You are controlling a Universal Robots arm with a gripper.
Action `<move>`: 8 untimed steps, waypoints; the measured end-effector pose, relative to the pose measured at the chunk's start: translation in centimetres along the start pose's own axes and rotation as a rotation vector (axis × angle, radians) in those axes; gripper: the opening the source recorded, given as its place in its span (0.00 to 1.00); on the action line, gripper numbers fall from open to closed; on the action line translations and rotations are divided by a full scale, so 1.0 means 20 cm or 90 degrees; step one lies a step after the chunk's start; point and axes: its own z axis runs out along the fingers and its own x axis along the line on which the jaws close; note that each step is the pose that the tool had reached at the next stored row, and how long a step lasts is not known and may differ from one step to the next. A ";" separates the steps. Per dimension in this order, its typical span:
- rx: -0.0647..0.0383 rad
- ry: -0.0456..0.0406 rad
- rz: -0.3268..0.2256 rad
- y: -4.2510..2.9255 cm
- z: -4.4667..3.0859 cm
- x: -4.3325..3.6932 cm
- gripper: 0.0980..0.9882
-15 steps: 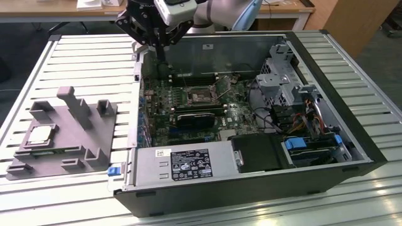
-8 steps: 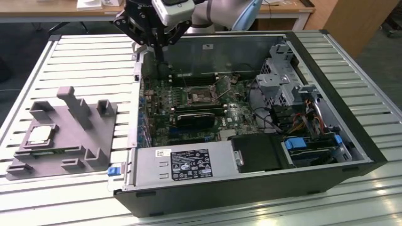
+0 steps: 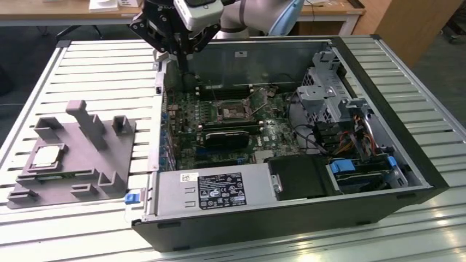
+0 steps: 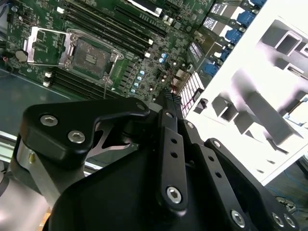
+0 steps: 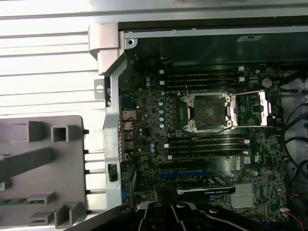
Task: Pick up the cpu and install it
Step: 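Reach for the cpu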
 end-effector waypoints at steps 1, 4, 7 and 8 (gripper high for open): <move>0.000 0.0002 0.000 0.000 0.000 0.001 0.01; 0.000 0.0006 0.000 0.000 0.001 0.005 0.01; 0.000 0.0011 0.000 -0.001 0.002 0.007 0.01; 0.000 0.0013 0.000 -0.001 0.002 0.008 0.01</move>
